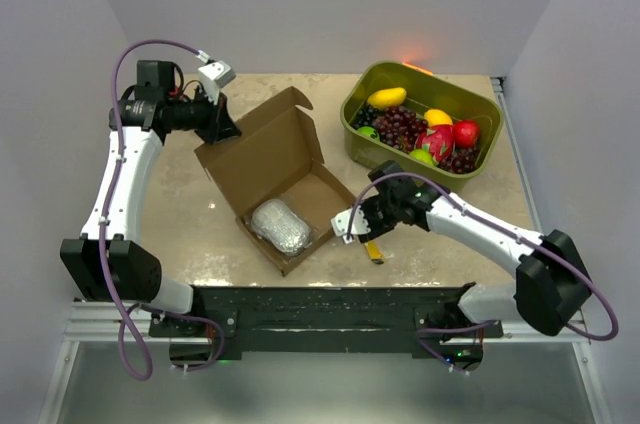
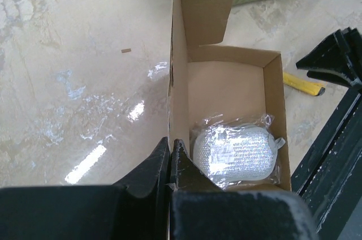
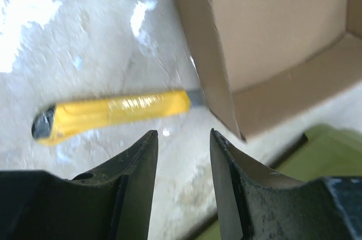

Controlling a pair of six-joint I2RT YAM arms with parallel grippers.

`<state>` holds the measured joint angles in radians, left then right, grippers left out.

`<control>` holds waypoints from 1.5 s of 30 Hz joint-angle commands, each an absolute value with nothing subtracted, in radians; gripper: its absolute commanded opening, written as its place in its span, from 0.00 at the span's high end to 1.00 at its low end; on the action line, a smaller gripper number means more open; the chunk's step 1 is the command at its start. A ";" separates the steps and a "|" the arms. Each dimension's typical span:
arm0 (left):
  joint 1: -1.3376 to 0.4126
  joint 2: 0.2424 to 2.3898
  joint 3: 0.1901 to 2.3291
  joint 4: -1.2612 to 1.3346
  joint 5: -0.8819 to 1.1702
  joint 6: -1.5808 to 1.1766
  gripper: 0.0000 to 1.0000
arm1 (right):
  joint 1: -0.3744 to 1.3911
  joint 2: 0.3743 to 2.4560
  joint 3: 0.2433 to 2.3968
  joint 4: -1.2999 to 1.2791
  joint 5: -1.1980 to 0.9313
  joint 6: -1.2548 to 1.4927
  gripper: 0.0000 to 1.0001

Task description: Unpack the express box

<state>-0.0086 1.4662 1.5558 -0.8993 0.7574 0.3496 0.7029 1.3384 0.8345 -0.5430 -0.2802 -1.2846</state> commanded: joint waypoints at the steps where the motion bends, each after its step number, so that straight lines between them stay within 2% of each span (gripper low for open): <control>1: -0.006 1.456 1.572 -0.882 0.805 0.302 1.00 | 0.640 1.293 0.966 -0.672 -0.354 -1.250 0.55; 5: -0.006 1.454 1.571 -0.867 0.793 0.284 1.00 | 0.640 1.348 1.156 -0.612 -0.452 -1.016 0.50; 8: 0.000 1.450 1.554 -0.838 0.784 0.246 1.00 | 0.658 1.476 1.241 -0.467 -0.463 -0.728 0.42; 12: 0.069 1.457 1.566 -0.837 0.770 0.216 1.00 | 0.681 1.652 1.354 -0.358 -0.500 -0.369 0.41; 15: 0.125 1.448 1.566 -0.857 0.778 0.207 1.00 | 0.706 1.707 1.350 -0.275 -0.535 -0.250 0.41; 28: 0.213 1.313 1.335 -0.841 0.802 0.149 1.00 | 0.759 1.899 1.468 -0.222 -0.540 -0.158 0.43; 34: 0.227 1.305 1.321 -0.833 0.796 0.137 1.00 | 0.762 1.980 1.520 -0.209 -0.563 -0.146 0.43; 38: 0.235 1.304 1.322 -0.828 0.782 0.130 1.00 | 0.762 1.979 1.514 -0.239 -0.635 -0.146 0.43; 45: 0.247 1.292 1.305 -0.819 0.784 0.120 1.00 | 0.762 1.948 1.459 -0.336 -0.623 -0.150 0.44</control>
<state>0.2302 1.3239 1.3144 -0.8471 0.7765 0.1478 0.7612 2.0014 1.4799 -0.2726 -0.5961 -0.1589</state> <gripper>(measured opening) 0.021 0.560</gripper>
